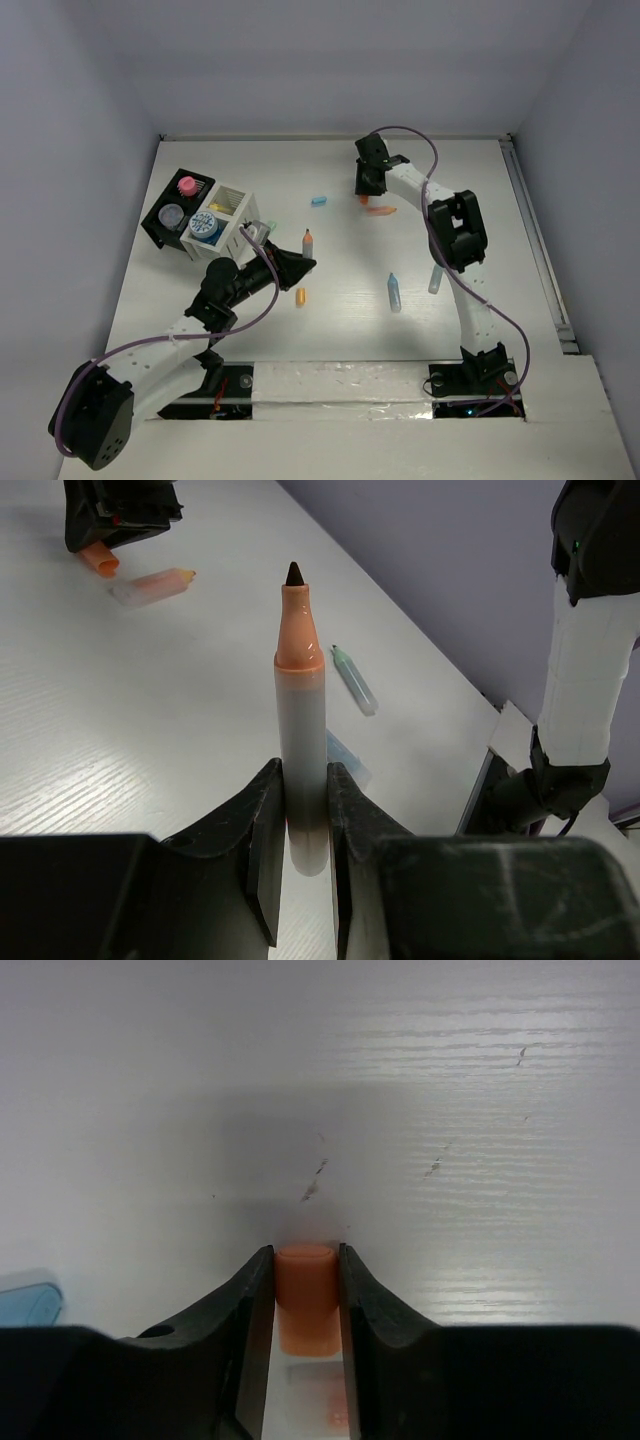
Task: Sort the stationery into containers
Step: Pick up the pen cap from the center of the board.
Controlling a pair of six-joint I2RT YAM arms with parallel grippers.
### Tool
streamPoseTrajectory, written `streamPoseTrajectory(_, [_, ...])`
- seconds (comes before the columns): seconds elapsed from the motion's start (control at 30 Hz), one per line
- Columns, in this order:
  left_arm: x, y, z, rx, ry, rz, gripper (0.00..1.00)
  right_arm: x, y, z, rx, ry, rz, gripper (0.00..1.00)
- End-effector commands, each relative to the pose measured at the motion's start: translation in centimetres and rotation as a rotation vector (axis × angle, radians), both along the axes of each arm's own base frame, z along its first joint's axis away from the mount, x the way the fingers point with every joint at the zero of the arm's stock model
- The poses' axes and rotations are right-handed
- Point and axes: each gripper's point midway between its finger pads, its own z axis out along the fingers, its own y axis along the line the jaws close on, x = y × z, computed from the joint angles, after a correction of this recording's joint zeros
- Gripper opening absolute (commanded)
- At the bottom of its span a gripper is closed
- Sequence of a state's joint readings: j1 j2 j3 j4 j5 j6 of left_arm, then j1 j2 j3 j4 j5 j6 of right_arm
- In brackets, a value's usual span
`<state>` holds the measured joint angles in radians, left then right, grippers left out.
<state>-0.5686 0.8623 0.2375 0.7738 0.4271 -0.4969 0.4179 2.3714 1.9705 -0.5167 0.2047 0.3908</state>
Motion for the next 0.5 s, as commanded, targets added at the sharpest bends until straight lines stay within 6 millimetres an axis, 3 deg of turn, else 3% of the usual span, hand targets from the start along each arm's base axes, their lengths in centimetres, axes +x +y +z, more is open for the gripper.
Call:
streamPoseTrajectory(0.0, [0.1,-0.2,1.2,-0.020,-0.055,-0.004,0.00,0.6,-0.6,0.4,-0.030,-0.004,0.020,0.26])
streamPoseTrajectory(0.03, [0.1,-0.2,1.1,-0.018,-0.055,-0.004,0.00,0.8,-0.5,0.7,-0.030,-0.015,0.021,0.14])
streamPoseTrajectory(0.07, [0.2,-0.2,1.1,-0.018,-0.055,-0.002,0.00,1.1,-0.4,1.4,-0.026,-0.033,0.027,0.09])
streamPoseTrajectory(0.17, [0.3,-0.2,1.0,-0.014,-0.052,0.002,0.00,2.3,0.3,3.9,0.007,-0.133,0.058,0.08])
streamPoseTrajectory(0.2, [0.5,-0.2,0.9,-0.012,-0.049,0.007,0.00,2.5,0.8,6.7,0.043,-0.192,0.074,0.07])
streamPoseTrajectory(0.27, [0.7,-0.4,1.2,-0.023,-0.046,0.008,0.00,3.1,1.7,10.6,0.114,-0.299,0.092,0.04])
streamPoseTrajectory(0.33, [0.9,-0.7,1.3,-0.037,-0.024,-0.001,0.00,2.1,2.6,15.4,0.211,-0.404,0.133,0.03])
streamPoseTrajectory(0.4, [1.2,-1.0,1.4,-0.044,-0.009,-0.006,0.00,0.6,3.3,18.5,0.316,-0.459,0.155,0.02])
streamPoseTrajectory(0.43, [1.3,-1.1,1.5,-0.047,-0.005,-0.006,0.00,-1.4,4.1,21.0,0.402,-0.513,0.214,0.01])
streamPoseTrajectory(0.47, [1.2,-1.5,1.9,-0.060,-0.001,-0.016,0.00,-2.6,4.8,22.2,0.472,-0.533,0.222,0.01])
